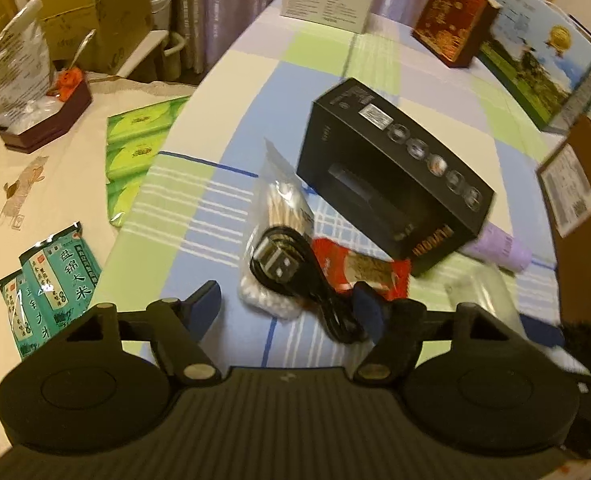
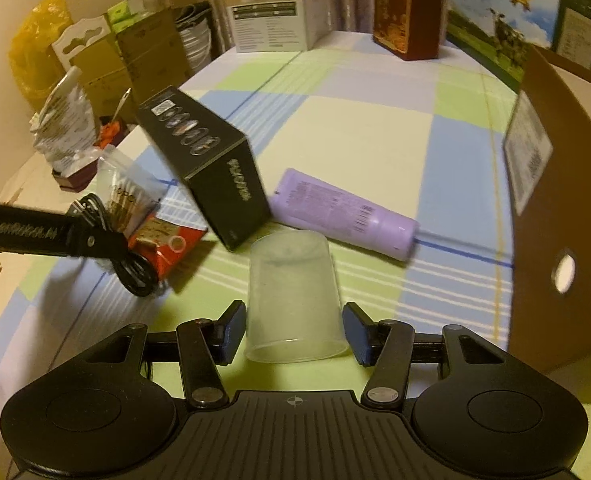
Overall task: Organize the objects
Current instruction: 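Close the right tool around the upturned clear plastic cup, then grasp the black USB cable with the left tool while the right holds the cup, then carry the cable and cup over the cardboard box with both tools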
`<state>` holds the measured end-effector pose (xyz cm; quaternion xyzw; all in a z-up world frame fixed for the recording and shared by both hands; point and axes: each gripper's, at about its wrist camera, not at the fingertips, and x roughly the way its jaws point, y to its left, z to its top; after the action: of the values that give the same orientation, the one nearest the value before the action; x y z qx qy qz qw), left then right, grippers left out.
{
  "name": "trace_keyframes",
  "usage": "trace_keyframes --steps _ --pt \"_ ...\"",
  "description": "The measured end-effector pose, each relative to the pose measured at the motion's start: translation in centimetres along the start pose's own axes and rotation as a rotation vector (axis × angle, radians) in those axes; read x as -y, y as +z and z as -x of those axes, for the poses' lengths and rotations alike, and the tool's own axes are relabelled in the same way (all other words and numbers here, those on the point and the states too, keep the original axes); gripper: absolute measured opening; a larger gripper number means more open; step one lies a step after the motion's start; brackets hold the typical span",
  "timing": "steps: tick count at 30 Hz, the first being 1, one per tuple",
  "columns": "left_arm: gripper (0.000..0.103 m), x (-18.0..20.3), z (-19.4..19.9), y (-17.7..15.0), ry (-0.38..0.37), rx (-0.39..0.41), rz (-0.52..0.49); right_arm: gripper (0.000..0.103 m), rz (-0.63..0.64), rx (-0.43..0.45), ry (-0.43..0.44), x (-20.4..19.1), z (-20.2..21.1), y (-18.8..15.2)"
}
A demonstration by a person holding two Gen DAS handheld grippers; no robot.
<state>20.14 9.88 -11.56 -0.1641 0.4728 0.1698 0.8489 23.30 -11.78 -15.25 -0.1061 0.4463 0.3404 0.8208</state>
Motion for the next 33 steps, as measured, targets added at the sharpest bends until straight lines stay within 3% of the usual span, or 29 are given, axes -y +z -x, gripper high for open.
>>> trace_keyframes --steps 3,9,13,23,33 --pt "0.069 0.0 -0.7 0.4 0.011 0.01 0.006 0.05 -0.028 -0.002 -0.011 0.7 0.5 -0.3" --pt "0.038 -1.1 -0.4 -0.3 -0.022 -0.008 -0.018 0.05 -0.052 -0.012 -0.03 2.0 1.7 -1.2" --pt "0.026 -2.9 0.0 -1.7 -0.067 -0.058 -0.005 0.05 -0.068 -0.018 -0.037 2.6 2.4 -1.8" --pt "0.025 -4.2 2.7 -4.7 -0.154 -0.139 -0.152 0.05 -0.043 -0.069 -0.041 2.8 4.4 -3.9" --pt "0.029 -2.9 5.3 -7.4 -0.12 -0.128 -0.28 0.05 -0.061 -0.094 -0.043 3.0 6.3 -5.9"
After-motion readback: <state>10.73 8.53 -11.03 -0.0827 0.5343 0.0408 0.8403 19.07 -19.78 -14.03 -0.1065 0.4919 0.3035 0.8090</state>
